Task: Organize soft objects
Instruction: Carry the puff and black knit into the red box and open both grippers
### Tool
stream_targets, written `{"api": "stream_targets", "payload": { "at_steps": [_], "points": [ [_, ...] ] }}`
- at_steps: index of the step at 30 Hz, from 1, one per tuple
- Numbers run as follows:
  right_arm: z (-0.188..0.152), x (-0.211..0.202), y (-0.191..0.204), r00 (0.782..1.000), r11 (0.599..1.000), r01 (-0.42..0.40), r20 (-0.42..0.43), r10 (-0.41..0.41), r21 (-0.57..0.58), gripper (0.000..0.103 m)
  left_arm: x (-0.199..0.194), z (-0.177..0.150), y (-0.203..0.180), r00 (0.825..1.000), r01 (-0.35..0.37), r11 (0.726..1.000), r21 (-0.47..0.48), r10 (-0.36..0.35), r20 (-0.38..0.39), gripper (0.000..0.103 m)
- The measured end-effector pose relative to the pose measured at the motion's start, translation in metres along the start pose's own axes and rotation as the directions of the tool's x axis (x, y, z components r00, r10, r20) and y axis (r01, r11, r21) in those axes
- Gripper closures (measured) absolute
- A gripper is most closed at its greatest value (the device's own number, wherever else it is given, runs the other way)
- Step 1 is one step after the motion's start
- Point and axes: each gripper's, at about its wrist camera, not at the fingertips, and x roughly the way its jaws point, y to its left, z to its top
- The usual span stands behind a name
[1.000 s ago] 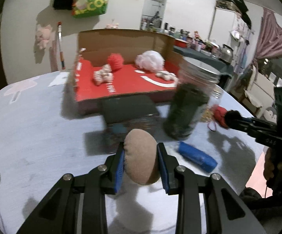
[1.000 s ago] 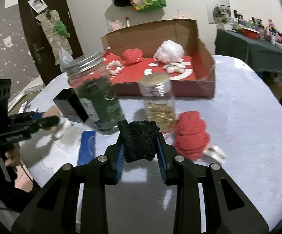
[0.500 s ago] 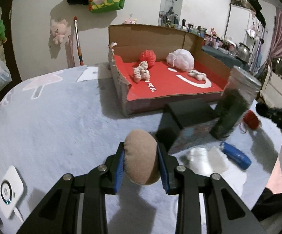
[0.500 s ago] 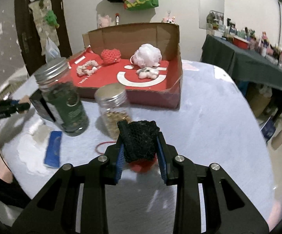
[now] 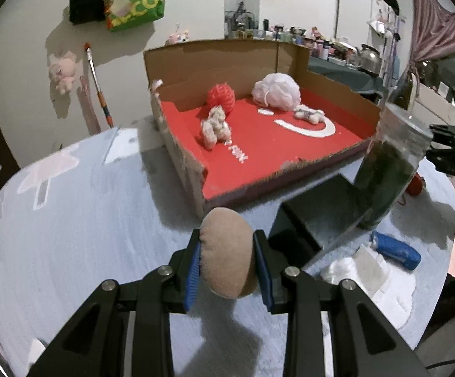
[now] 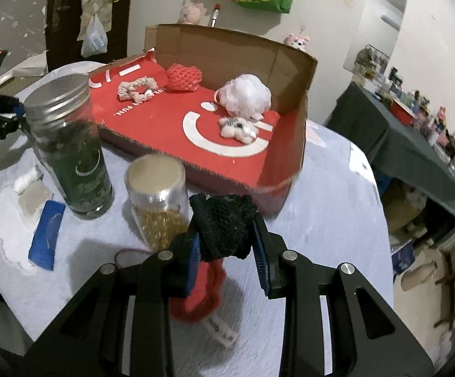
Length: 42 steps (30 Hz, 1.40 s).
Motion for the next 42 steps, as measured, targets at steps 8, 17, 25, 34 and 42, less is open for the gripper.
{"api": "stream_targets", "payload": {
  "at_steps": [8, 17, 25, 34, 42],
  "points": [
    [0.035, 0.009, -0.009, 0.999, 0.999, -0.03, 0.025, 0.031, -0.025, 0.075, -0.008, 0.04, 0.003, 0.998, 0.041, 0.999, 0.029, -0.042, 0.054, 0.07],
    [0.08, 0.063, -0.023, 0.984, 0.982, -0.163, -0.055, 0.168, 0.098, 0.074, 0.041, 0.096, -0.013, 0.995, 0.095, 0.996, 0.004, -0.094, -0.034, 0.068],
    [0.092, 0.112, -0.025, 0.961, 0.977, -0.153, -0.21, 0.182, 0.145, 0.074, 0.106, 0.114, -0.009, 0.972, 0.072, 0.993, -0.091, -0.09, -0.216, 0.068],
    [0.089, 0.139, -0.022, 0.929, 0.984, -0.118, -0.335, 0.156, 0.133, 0.074, 0.131, 0.113, -0.016, 0.957, -0.009, 0.999, -0.044, -0.004, -0.291, 0.064],
    [0.089, 0.137, -0.015, 0.931, 0.987, -0.12, -0.335, 0.148, 0.105, 0.054, 0.138, 0.112, -0.019, 0.952, -0.039, 0.999, -0.019, 0.031, -0.306, 0.058]
  ]
}}
